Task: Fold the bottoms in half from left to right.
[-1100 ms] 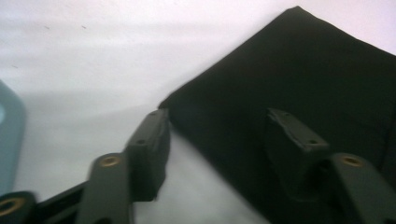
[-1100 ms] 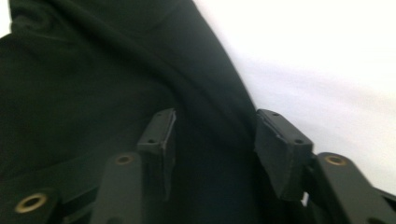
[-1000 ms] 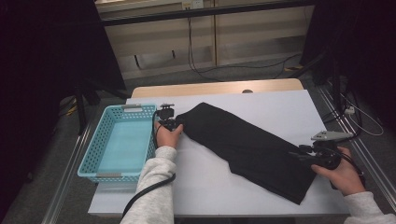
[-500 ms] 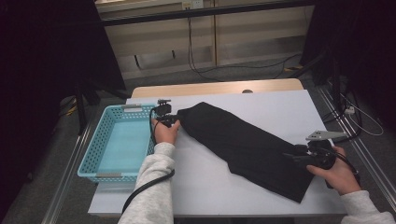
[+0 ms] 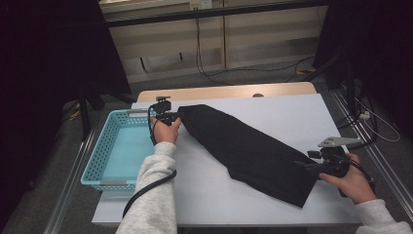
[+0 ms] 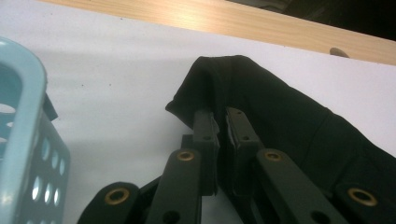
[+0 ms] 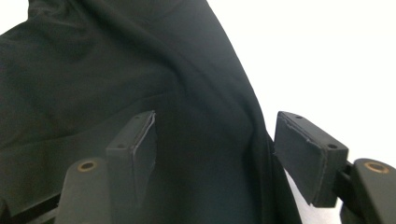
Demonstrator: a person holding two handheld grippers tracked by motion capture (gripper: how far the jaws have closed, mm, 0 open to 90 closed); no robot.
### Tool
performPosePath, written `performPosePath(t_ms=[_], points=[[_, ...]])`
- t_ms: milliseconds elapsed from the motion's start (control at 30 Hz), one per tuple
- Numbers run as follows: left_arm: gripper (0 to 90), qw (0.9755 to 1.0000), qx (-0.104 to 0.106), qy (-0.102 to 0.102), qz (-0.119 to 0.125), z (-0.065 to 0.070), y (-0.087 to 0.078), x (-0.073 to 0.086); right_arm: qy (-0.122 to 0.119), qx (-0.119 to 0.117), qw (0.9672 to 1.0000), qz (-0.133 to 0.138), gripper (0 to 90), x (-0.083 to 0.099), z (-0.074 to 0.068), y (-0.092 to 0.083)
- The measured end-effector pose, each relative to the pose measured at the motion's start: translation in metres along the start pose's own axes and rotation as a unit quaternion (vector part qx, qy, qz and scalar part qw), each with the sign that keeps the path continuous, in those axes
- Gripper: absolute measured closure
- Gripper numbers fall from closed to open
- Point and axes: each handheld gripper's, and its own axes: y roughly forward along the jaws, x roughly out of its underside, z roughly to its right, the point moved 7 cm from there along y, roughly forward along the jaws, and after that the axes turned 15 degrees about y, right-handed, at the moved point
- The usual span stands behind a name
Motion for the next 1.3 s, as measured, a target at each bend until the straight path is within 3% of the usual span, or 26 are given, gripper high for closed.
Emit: performPosePath(t_ms=[433,833,967,1100,1233,1267,1300], points=[[84.4,1.0000,-0.005,-0.005,-0.001,-0.006,-0.001,-0.002,0.002,0.002,1.0000,0.003,26.4,-0.001,0.000,0.001],[84.4,1.0000,0.003,0.004,0.007,0.001,-0.002,-0.003,0.005,0.009,0.9999,0.006,25.6,-0.002,0.004,-0.002],[84.4,0.9999,0.005,0.005,0.008,0.001,-0.002,-0.003,0.018,0.026,0.9994,0.016,33.2,-0.003,0.015,-0.008],[84.4,0.9999,0.004,0.006,0.008,0.001,-0.002,-0.002,0.036,0.052,0.9980,0.006,47.6,0.001,0.028,-0.010],[84.4,0.9999,0.004,0.009,0.006,0.001,-0.001,-0.002,0.044,0.054,0.9975,-0.004,57.7,0.005,0.032,-0.009],[84.4,0.9999,0.004,0.011,0.006,0.001,-0.001,-0.003,0.048,0.064,0.9967,-0.011,67.1,0.007,0.036,-0.009],[84.4,0.9999,0.004,0.011,0.007,0.001,-0.001,-0.003,0.053,0.058,0.9967,-0.018,69.5,0.008,0.037,-0.008]])
